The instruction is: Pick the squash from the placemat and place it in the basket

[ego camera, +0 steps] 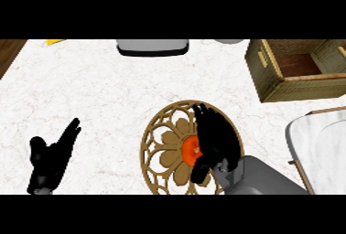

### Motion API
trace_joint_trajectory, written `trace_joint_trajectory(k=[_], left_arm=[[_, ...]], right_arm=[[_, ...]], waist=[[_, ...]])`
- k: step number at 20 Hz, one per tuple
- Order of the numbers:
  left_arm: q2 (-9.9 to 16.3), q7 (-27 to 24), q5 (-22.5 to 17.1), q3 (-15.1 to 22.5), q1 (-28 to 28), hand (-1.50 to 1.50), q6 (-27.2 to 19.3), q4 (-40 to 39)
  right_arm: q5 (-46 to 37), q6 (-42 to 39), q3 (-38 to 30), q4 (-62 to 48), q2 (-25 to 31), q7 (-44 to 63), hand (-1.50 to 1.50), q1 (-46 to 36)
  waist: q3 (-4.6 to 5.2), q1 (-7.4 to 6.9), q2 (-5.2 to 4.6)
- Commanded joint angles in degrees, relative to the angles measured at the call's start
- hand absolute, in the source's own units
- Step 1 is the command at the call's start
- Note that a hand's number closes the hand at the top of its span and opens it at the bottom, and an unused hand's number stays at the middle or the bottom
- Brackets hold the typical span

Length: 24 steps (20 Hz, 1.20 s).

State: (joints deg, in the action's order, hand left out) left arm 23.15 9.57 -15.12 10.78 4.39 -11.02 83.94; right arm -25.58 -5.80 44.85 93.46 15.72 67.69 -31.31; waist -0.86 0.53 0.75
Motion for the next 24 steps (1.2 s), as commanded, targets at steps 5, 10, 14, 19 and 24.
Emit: trace_joint_trajectory(k=[5,10,14,19,24], left_arm=[[-0.6,1.77,-1.41,0.22,3.74,0.0,2.6,-3.81],[-3.25,1.62,1.02,1.51,1.72,0.0,0.8,-5.92],[-2.38,3.12,0.51,0.91,3.99,0.0,1.15,-3.26],[-2.08,4.48,0.92,0.18,2.19,0.0,1.57,-3.28],[-3.37,3.5,1.11,0.17,2.29,0.0,2.01,-3.85]], right_arm=[[-2.19,-3.25,-1.6,-0.84,-3.55,10.27,-1.5,1.18],[-5.93,-1.17,-1.46,-3.41,-4.53,6.31,-1.5,3.39],[-6.88,-1.41,-2.98,-4.4,-5.32,5.64,-1.5,4.72],[-11.55,-3.38,1.39,-5.35,-5.37,1.53,1.5,4.7],[-14.23,-4.34,1.6,-7.03,-5.45,0.08,1.5,4.29]], waist=[[0.96,-0.11,-0.54],[0.93,0.01,-0.73],[0.9,-0.31,-0.65],[0.9,-0.42,-0.65],[0.9,-0.46,-0.75]])
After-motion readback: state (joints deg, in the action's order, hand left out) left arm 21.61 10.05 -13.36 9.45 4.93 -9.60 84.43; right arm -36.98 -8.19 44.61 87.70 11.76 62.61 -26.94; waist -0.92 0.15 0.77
